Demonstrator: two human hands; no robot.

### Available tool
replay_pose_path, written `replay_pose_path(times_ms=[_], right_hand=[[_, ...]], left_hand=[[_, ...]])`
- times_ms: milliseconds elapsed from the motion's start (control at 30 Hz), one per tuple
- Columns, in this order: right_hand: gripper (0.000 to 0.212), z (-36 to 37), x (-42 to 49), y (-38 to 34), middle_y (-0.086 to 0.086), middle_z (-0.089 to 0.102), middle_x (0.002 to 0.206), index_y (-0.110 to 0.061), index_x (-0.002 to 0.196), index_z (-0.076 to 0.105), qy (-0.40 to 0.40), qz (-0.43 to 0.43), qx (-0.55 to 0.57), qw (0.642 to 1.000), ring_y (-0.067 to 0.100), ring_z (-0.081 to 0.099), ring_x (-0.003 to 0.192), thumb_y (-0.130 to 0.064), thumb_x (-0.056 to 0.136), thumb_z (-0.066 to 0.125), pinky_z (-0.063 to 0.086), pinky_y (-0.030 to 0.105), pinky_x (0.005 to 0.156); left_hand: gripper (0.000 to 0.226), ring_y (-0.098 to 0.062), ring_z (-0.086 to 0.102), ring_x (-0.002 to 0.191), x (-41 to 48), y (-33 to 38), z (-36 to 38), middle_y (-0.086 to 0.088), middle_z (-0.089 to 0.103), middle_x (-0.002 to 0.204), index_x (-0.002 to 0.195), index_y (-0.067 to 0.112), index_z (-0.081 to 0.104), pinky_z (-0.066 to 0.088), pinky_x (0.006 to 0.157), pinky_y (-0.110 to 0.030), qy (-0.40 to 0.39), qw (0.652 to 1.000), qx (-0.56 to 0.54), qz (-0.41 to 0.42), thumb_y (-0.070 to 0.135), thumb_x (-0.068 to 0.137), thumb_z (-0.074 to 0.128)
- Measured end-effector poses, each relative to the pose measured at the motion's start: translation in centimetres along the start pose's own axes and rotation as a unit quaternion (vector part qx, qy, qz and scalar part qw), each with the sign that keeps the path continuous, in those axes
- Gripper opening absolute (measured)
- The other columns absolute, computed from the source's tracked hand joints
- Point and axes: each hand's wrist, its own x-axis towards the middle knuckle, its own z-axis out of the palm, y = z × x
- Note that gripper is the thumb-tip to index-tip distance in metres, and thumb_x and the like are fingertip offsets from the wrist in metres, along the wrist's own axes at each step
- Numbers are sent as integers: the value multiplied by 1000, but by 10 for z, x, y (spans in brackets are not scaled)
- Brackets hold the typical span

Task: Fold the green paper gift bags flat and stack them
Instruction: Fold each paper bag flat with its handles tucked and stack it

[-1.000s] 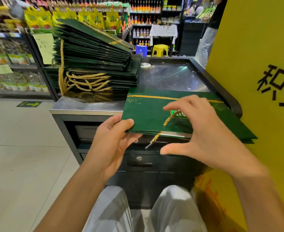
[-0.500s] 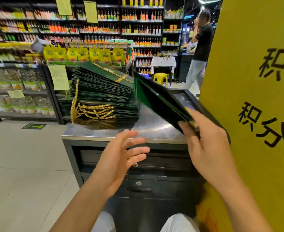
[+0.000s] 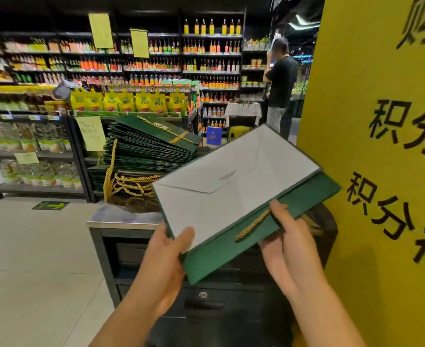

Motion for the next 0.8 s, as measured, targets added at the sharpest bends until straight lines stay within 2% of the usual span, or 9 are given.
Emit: replay_pose_path(times_ms=[100,200,267,367,533,600,667,733,800], right_hand=[[47,-15,2,-1,11,71,123,-14,127,63,-5,9,-14,1000,28,65,118,-18,81,68,50,48,104],[35,-27,6,-11,15,75,110,-12,121,64,3,24,-122,992,31,73,99,-31,91,64,61,45,78],[53,-35,7,-23,23,75,96,-2,109,68,-8,73,-301,951,32,73,74,-51,95,55,59,33,53],[77,-44,5,-39,25,73,77,3,90,73,-44,105,-514,850,28,62,57,-70,90,46,41,27,41],[51,-47,23,-45,7,59,52,-4,64,63,-17,-186,-624,759,17,55,49,-44,95,62,48,38,55],[31,-44,39,-39,-1,62,63,-16,71,65,-34,-294,-615,731,16,58,63,-36,95,65,50,40,62],[9,-39,58,-31,-13,70,100,-29,101,71,-88,-305,-638,702,2,61,91,-33,96,65,50,25,79],[35,-39,77,-19,-12,55,140,-29,135,60,-171,-270,-695,644,2,44,131,-37,100,58,36,23,110],[49,-40,88,-7,-5,33,161,-30,151,44,-212,-230,-748,586,12,19,152,-43,104,47,15,31,122]], left_hand=[[34,-17,75,95,3,8,-12,1,76,116,129,27,59,62,64,-31,16,1000,13,14,7,102,51],[31,-17,75,91,10,13,-28,0,76,114,129,28,61,59,60,-29,40,998,38,12,14,103,53],[31,-18,75,94,15,18,-38,-1,76,115,131,26,61,59,62,-28,51,997,53,5,15,103,53],[31,-19,75,92,20,23,-50,-2,77,110,132,23,60,59,61,-27,63,995,75,-12,14,103,53],[32,-24,74,98,27,25,-61,-3,77,109,133,21,60,60,63,-29,77,992,95,-23,13,103,54],[31,-25,74,101,28,24,-62,-3,77,111,132,23,60,61,68,-32,72,992,103,-20,13,103,55],[29,-25,74,100,27,23,-60,-3,77,111,129,25,61,60,72,-34,68,991,117,-17,15,102,56],[27,-25,73,100,26,22,-58,-3,77,109,126,26,61,60,75,-35,76,989,124,-12,15,102,57],[26,-25,72,100,27,20,-57,-3,75,110,126,26,60,60,79,-38,87,986,139,2,17,102,58]])
